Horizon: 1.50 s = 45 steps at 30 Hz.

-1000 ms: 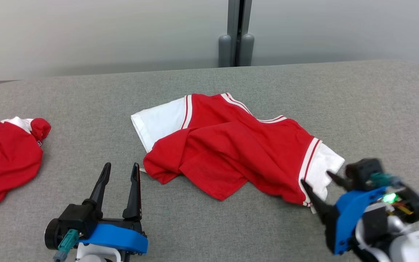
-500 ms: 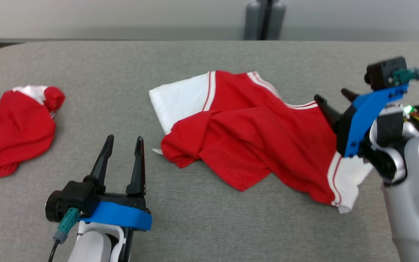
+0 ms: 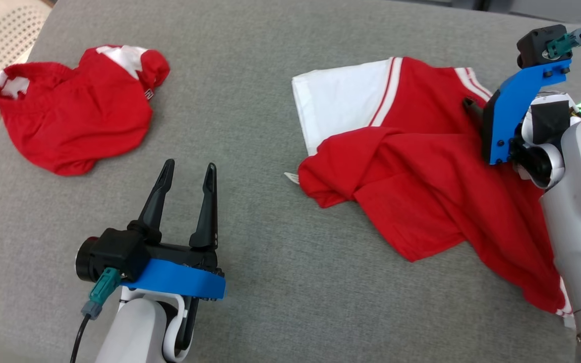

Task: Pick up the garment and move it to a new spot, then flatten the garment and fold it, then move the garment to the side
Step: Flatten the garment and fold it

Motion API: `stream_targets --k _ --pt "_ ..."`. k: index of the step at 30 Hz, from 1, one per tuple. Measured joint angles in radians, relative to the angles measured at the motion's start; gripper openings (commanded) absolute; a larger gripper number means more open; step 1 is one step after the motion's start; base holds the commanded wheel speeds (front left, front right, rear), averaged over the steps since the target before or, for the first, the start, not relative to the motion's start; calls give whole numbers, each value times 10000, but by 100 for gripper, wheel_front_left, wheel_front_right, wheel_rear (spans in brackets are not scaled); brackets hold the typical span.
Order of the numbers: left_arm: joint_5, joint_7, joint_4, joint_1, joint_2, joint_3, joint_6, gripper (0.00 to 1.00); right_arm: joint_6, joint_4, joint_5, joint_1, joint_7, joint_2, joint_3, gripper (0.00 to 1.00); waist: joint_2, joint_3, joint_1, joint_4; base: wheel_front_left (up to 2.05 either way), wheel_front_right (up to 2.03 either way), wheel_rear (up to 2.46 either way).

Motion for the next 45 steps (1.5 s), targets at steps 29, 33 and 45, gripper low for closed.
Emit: stream_targets --k 29,33,45 --pt "190 0 77 270 92 263 -2 100 2 1592 268 -565 -2874 -1360 -1139 0 0 -727 -2 -1061 0 0 0" --pt "192 0 148 399 180 267 -2 100 2 1582 -163 -130 -3170 -1421 -1994 0 0 -1006 -3 -1308 0 0 0" --pt "182 0 424 783 359 209 -4 100 0 648 -719 1295 -4144 -514 -2959 100 0 -1904 -3 -1608 0 0 0"
